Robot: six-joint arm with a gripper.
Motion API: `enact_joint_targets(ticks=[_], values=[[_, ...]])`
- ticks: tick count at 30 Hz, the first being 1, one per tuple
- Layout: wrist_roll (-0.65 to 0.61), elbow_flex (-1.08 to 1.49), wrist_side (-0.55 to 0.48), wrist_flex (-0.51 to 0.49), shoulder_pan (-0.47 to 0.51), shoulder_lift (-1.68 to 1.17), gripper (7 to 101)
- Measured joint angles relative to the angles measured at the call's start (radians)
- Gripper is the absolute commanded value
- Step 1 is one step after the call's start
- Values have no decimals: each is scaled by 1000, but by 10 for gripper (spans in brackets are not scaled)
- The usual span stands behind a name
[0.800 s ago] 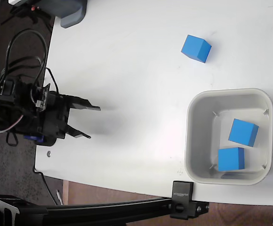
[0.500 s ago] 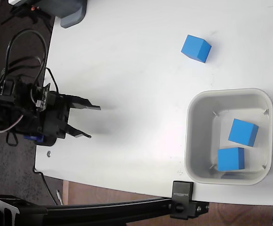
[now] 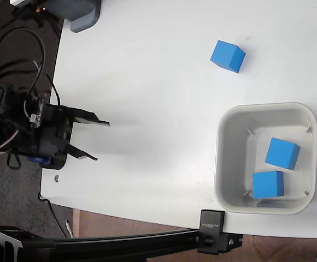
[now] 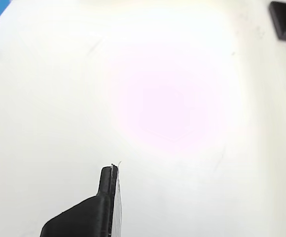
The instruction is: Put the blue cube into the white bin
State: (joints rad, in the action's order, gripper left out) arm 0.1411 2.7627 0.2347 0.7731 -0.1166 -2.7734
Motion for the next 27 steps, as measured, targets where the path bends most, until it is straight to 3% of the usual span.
enact_joint_targets(ticks=[8,15,18,27], values=[[196,-414,201,-120,-178,571,1003],[445,-854,416,-14,-342,1028,995],[491,-999,451,-3,-360,1181,992],[560,-1186,426,-51,-371,1391,989]])
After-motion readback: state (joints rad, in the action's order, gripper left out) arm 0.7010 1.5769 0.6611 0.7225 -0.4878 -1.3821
